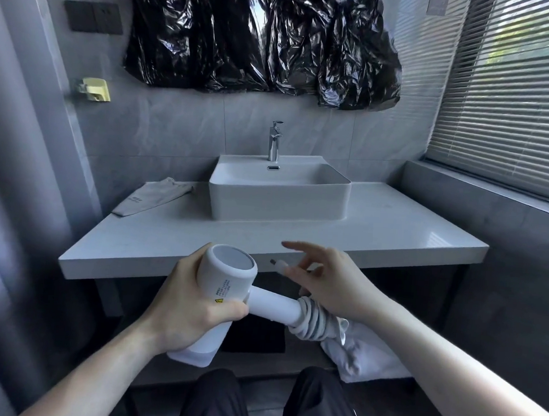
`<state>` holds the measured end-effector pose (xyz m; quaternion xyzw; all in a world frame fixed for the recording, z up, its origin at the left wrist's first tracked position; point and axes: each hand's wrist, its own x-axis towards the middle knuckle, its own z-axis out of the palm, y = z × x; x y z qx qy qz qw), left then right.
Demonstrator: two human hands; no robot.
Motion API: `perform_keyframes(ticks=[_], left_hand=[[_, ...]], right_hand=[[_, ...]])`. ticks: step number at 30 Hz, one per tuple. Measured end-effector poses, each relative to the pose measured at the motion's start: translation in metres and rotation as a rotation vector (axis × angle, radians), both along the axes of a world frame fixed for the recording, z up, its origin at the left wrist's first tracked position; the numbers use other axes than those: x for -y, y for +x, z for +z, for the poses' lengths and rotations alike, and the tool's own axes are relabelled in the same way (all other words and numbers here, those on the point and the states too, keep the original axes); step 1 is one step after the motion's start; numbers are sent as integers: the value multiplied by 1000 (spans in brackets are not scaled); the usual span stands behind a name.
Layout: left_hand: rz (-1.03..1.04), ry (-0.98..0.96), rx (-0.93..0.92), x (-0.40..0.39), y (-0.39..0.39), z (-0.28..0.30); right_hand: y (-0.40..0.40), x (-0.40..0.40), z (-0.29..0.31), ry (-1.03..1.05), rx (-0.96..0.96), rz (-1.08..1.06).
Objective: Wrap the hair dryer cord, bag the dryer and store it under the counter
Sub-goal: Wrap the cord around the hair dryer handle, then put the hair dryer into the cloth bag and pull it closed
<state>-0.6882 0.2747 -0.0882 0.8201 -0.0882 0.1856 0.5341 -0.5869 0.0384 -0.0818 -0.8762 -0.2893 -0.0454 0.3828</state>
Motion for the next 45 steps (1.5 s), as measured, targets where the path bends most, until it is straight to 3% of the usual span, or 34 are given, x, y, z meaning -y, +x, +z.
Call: perform_keyframes(ticks=[4, 10, 13, 17, 30, 33, 37, 40, 45], left_hand=[[41, -3, -12, -2, 6, -1], [79, -57, -96, -19, 19, 0], [40, -63, -138, -25, 25, 2], [-24, -20, -152, -34, 38, 6], [-129, -53, -467, -81, 135, -4], [-127, -154, -515, -103, 163, 1], [125, -249, -424, -148, 218, 0], [374, -31, -388, -197, 259, -19], [726, 578, -437, -290, 303, -77]], right_hand=[[-8, -1, 1, -78, -27, 62], [-22, -1, 12, -145, -269, 240], [-21, -6, 10, -296, -200, 231], [-14, -20, -1, -333, -98, 208], [60, -67, -51, -77, -310, 164], [78, -78, -51, -46, -331, 128], [106, -91, -50, 10, -337, 52], [124, -99, -45, 117, -397, 33], [157, -115, -48, 222, -548, -11]])
